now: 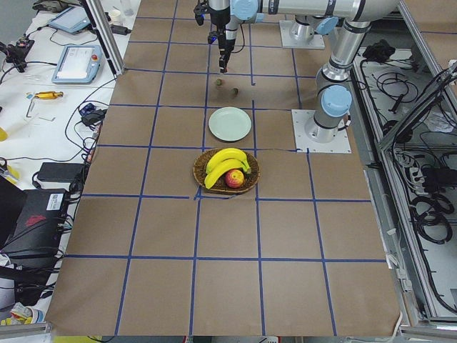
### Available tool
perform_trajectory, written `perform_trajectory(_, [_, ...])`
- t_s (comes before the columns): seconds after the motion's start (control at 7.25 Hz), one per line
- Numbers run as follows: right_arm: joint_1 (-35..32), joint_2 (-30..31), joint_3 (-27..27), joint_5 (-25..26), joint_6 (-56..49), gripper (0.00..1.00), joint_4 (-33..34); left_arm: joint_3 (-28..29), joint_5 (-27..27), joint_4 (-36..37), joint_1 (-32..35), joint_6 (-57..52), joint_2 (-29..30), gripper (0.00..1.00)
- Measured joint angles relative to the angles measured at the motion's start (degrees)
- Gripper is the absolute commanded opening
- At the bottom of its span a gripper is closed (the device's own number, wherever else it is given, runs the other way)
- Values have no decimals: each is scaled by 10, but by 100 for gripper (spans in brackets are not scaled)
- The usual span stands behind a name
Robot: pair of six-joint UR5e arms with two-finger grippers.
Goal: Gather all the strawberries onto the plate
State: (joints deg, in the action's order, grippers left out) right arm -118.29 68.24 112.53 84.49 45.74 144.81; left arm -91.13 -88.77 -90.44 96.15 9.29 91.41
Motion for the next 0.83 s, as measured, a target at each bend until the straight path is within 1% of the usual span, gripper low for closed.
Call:
perform_trajectory(0.14, [-16, -4, 3, 0, 10, 100, 0, 0, 0, 0, 0, 0, 0, 100])
perform_trajectory(0.28, [-22, -8, 6, 3, 12, 100, -2, 0, 0, 0, 0, -1, 0, 100])
perform_trajectory(0.55, [-23, -3, 17, 25, 3, 100, 0, 0, 0, 0, 0, -1, 1, 100])
perform_trajectory(0.69, [-14, 9, 17, 34, -31, 100, -3, 0, 0, 0, 0, -1, 1, 100])
perform_trajectory(0.83, [16, 36, 15, 36, -86, 100, -35, 0, 0, 0, 0, -1, 0, 100])
